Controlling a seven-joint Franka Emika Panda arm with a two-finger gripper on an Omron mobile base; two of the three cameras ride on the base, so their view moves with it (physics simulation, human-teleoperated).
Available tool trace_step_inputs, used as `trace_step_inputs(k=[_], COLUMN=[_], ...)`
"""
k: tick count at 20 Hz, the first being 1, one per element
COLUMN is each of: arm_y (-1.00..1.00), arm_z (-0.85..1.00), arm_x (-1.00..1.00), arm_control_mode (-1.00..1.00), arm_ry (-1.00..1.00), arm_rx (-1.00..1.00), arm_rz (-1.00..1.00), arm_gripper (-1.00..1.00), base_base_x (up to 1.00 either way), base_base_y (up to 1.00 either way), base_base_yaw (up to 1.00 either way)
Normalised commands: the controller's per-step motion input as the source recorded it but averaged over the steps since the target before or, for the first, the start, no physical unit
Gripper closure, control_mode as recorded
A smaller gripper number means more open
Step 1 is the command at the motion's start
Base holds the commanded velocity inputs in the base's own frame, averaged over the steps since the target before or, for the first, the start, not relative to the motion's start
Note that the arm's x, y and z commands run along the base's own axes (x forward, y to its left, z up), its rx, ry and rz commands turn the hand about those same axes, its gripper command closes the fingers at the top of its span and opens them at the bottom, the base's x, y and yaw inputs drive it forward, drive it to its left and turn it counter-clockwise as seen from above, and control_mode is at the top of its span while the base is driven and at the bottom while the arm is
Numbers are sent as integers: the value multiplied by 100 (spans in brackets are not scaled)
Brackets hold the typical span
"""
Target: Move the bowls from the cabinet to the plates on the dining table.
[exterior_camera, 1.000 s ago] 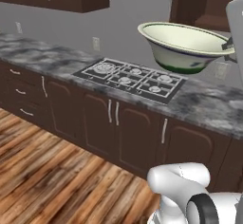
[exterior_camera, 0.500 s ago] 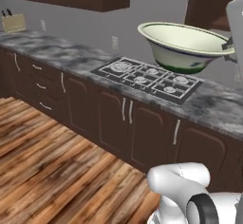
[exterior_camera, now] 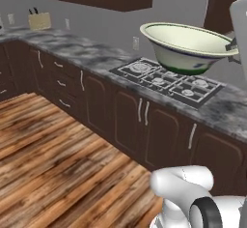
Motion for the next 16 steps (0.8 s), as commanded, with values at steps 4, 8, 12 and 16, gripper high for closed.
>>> trace_step_inputs(k=[4, 8, 12, 16], arm_y=[0, 0, 0, 0], arm_z=[0, 0, 0, 0], arm_x=[0, 0, 0, 0], arm_control_mode=[100, 100, 100, 100], arm_ry=[0, 0, 0, 0], arm_rx=[0, 0, 0, 0], arm_rz=[0, 0, 0, 0], arm_gripper=[100, 100, 100, 100], base_base_x=[0, 0, 0, 0], base_base_y=[0, 0, 0, 0], base_base_yaw=[25, 25, 25, 25])
